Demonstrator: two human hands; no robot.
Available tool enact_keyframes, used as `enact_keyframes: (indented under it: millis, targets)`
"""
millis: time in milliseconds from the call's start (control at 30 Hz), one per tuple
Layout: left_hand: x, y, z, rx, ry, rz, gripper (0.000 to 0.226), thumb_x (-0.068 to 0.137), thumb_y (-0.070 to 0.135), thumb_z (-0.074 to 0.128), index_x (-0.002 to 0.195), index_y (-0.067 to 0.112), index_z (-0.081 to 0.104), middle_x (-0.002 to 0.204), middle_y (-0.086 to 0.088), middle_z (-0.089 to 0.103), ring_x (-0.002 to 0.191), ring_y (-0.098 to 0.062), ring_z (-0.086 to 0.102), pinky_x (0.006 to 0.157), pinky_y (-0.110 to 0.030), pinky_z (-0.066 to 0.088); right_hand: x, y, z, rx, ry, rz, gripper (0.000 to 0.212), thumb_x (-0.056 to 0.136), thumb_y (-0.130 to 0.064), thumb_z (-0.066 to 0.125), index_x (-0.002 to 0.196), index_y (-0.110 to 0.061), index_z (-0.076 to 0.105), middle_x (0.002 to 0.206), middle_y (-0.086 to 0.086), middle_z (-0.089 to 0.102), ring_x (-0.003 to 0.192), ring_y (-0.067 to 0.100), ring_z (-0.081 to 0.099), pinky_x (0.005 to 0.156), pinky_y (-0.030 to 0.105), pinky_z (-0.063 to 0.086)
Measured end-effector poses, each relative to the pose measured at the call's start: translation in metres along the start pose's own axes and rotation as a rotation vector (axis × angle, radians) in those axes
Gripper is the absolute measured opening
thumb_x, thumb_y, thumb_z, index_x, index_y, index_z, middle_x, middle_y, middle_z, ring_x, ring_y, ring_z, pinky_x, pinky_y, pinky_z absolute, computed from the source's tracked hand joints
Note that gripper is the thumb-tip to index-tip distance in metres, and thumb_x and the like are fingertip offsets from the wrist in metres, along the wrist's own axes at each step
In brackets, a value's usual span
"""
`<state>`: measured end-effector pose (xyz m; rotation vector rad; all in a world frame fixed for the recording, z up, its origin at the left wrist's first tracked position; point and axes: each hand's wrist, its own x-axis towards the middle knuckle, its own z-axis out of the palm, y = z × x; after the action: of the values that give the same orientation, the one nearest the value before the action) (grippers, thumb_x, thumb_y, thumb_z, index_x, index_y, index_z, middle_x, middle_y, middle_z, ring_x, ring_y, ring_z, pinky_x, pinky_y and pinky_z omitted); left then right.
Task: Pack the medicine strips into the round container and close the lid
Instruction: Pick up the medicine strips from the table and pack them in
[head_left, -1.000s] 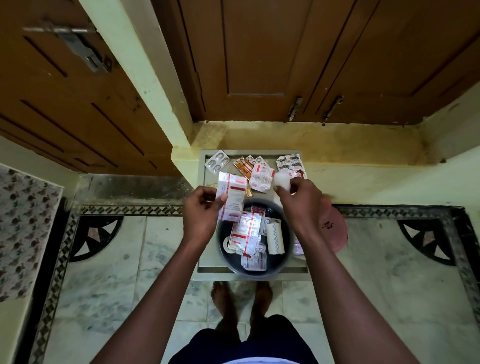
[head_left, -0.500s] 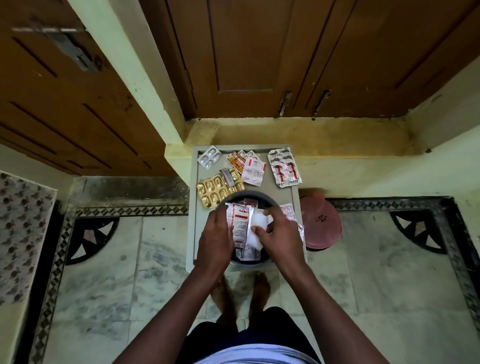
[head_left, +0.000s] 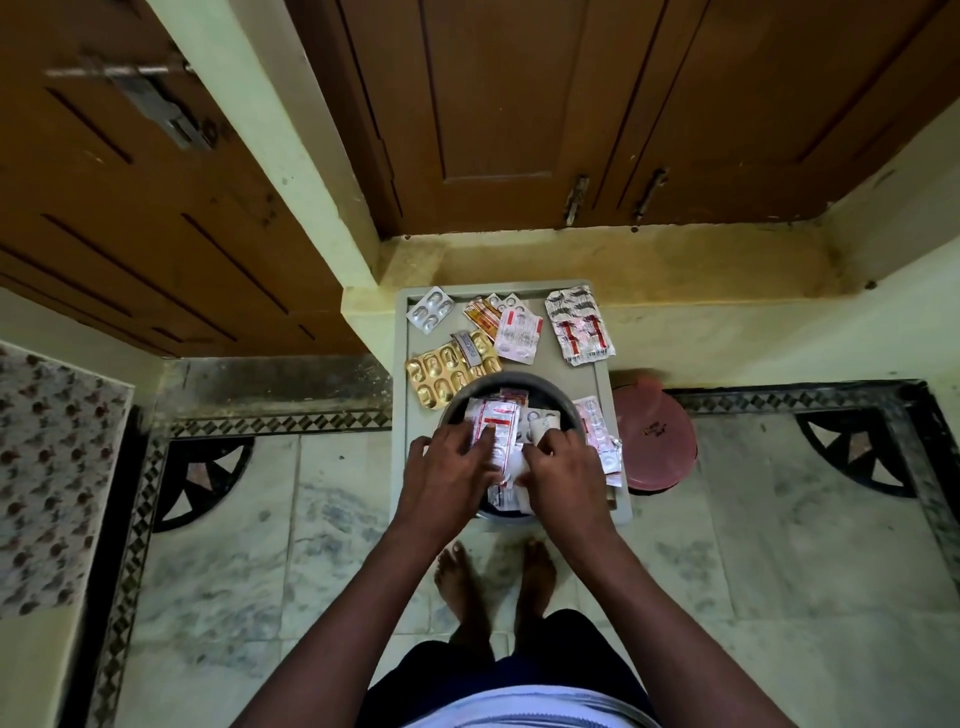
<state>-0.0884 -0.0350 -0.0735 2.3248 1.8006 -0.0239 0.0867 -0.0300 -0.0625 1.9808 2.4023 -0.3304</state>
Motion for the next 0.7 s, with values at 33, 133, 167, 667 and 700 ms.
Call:
enact_keyframes:
  millis: [33,133,167,667,700]
  targets:
    - [0.000,0.001,-0.002,0.012,0.015,-0.004,0.051,0.088,0.046,0.068,0.133,0.024,0.061,0.129,-0.006,0.066,0.121,-0.028,0.061,0.094,-0.046,0.048,-0.001,0.000,0.001,-0.013,-0.001,-0.001,0.035,0.057,-0.026,0.095,0.083,-0.010,0.078,0.087,0.009,0.067,0.085,0.033,0.062,0.068,0.037,0.050]
    - [0.002,0.001,-0.007,0.003,0.031,0.005,0.043,0.089,0.045,0.065,0.125,0.022,0.064,0.119,-0.005,0.066,0.115,-0.028,0.060,0.090,-0.043,0.047,0.001,-0.001,0.002,0.005,0.011,-0.006,0.040,0.056,-0.031,0.097,0.084,-0.010,0.078,0.089,0.011,0.067,0.086,0.034,0.063,0.069,0.038,0.051]
    - [0.004,0.000,-0.007,-0.038,0.061,0.006,0.038,0.090,0.041,0.065,0.122,0.020,0.065,0.119,-0.005,0.066,0.114,-0.028,0.060,0.089,-0.042,0.048,0.003,0.001,0.000,0.028,0.027,0.000,0.041,0.059,-0.033,0.096,0.087,-0.010,0.078,0.090,0.011,0.066,0.087,0.035,0.063,0.069,0.038,0.051]
    - [0.090,-0.069,0.016,-0.718,0.138,-0.920,0.057,0.070,0.053,0.076,0.111,0.015,0.064,0.110,-0.011,0.072,0.099,-0.034,0.071,0.077,-0.046,0.063,0.138,0.069,-0.015,0.321,0.059,0.583,0.051,0.088,-0.034,0.072,0.129,-0.008,0.056,0.131,0.021,0.049,0.122,0.043,0.046,0.094,0.048,0.043]
    - [0.094,-0.071,0.021,-0.681,0.122,-0.921,0.060,0.068,0.053,0.077,0.112,0.014,0.064,0.110,-0.011,0.072,0.098,-0.035,0.071,0.075,-0.045,0.063,0.145,0.073,-0.011,0.317,0.013,0.613,0.054,0.087,-0.037,0.072,0.128,-0.008,0.054,0.131,0.021,0.049,0.123,0.043,0.046,0.096,0.050,0.043]
